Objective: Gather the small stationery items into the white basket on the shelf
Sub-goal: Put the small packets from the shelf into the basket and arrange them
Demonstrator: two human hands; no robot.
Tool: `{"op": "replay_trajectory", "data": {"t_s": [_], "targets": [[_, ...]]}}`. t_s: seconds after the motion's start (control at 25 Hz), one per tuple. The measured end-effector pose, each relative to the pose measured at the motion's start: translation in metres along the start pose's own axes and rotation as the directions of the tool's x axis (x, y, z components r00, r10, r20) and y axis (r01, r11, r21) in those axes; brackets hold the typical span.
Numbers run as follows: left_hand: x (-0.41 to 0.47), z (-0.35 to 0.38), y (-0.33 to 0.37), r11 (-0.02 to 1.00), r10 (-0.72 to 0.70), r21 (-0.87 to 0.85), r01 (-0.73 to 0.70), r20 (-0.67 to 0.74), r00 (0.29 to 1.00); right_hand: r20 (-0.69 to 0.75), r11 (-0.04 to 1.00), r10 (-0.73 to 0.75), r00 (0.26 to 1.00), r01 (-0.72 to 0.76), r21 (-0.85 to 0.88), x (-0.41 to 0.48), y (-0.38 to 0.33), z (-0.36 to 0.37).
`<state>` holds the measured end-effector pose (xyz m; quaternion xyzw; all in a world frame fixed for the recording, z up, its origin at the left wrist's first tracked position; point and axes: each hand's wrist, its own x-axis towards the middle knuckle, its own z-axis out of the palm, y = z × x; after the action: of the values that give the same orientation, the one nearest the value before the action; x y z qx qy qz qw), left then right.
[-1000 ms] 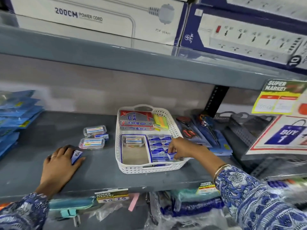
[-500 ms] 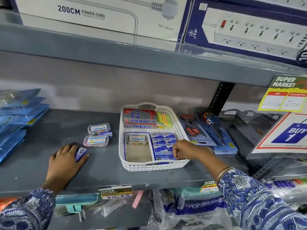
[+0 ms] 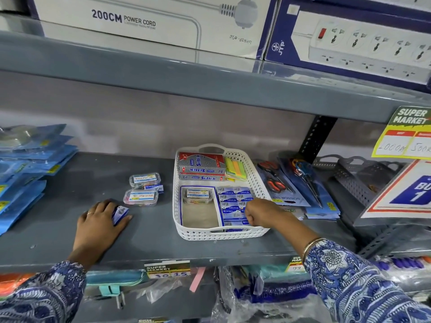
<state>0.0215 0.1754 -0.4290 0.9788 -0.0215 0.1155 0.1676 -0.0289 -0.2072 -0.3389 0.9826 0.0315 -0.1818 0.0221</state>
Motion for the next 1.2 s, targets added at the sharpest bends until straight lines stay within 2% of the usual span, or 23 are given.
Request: {"op": "replay_trajectory", "data": {"t_s": [0.08, 0.2, 0.32, 0.4, 0.52, 0.72, 0.92, 1.2], "targets": [[-0.001, 0.000, 0.001, 1.000, -0.002, 0.005, 0.001, 0.010, 1.000, 0.012, 1.000, 0.026, 1.000, -0.026, 0.005, 0.003, -0.005, -0.006], [-0.001, 0.000, 0.001, 1.000, -0.002, -0.001, 0.002, 0.006, 1.000, -0.141, 0.997, 0.003, 0.990, 0.007, 0.071, 0.015, -0.033, -0.036], [0.001, 0.001, -0.002, 1.000, -0.006, 0.006, 0.005, 0.019, 1.000, -0.334, 0.966, -0.089, 0.938, 0.163, 0.200, 0.039, -0.081, -0.066], [0.002, 0.003, -0.005, 1.000, -0.003, 0.014, 0.003, 0.010, 1.000, -0.389, 0.925, -0.158, 0.908, 0.274, 0.264, 0.062, -0.115, -0.075], [0.003, 0.007, -0.008, 0.999, 0.020, 0.027, -0.020, -0.026, 0.999, -0.359, 0.900, -0.259, 0.897, 0.359, 0.247, 0.101, -0.155, -0.074], [0.003, 0.004, -0.006, 0.998, 0.018, 0.063, -0.017, -0.013, 1.000, -0.217, 0.929, -0.358, 0.908, 0.369, 0.008, 0.136, -0.191, -0.056], [0.002, 0.003, -0.004, 0.998, 0.004, 0.065, -0.005, 0.008, 1.000, -0.198, 0.928, -0.369, 0.908, 0.347, -0.137, 0.144, -0.200, -0.051], [0.002, 0.004, -0.005, 0.998, 0.007, 0.067, -0.006, -0.002, 1.000, -0.223, 0.941, -0.315, 0.923, 0.274, -0.197, 0.143, -0.204, -0.048]]}}
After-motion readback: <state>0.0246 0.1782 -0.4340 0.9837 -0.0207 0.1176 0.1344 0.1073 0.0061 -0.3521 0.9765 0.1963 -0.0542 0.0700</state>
